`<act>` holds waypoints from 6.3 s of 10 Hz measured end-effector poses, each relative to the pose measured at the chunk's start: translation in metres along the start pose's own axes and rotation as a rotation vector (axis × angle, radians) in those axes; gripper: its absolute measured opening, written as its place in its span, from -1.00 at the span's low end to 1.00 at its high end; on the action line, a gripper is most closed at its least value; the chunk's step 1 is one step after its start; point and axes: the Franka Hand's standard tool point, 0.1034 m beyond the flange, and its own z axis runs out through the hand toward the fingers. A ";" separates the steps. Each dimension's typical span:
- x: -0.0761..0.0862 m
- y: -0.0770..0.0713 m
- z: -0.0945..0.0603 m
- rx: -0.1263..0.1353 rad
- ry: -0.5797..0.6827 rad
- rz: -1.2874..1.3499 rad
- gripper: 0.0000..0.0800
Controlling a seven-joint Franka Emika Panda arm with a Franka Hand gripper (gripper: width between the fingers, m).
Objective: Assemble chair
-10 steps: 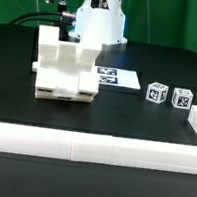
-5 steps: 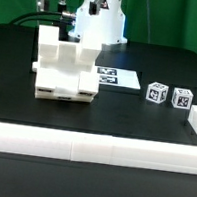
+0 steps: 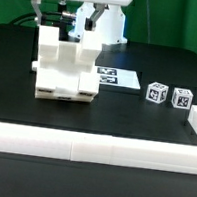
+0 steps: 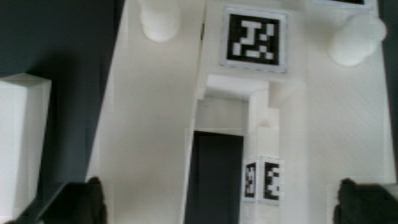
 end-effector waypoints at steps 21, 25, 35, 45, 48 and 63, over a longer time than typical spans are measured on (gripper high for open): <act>0.071 -0.094 -0.016 -0.039 -0.031 0.087 0.62; 0.074 -0.112 -0.004 -0.062 -0.044 0.092 0.62; 0.063 -0.209 0.031 0.078 0.016 0.498 0.62; 0.046 -0.239 0.078 0.092 0.166 0.469 0.62; 0.046 -0.238 0.082 0.083 0.186 0.467 0.62; 0.021 -0.243 0.118 0.047 0.169 0.407 0.28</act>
Offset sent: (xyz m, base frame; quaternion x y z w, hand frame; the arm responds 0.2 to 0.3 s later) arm 0.0318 0.0106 -0.0176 0.0021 0.0248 0.0036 0.9997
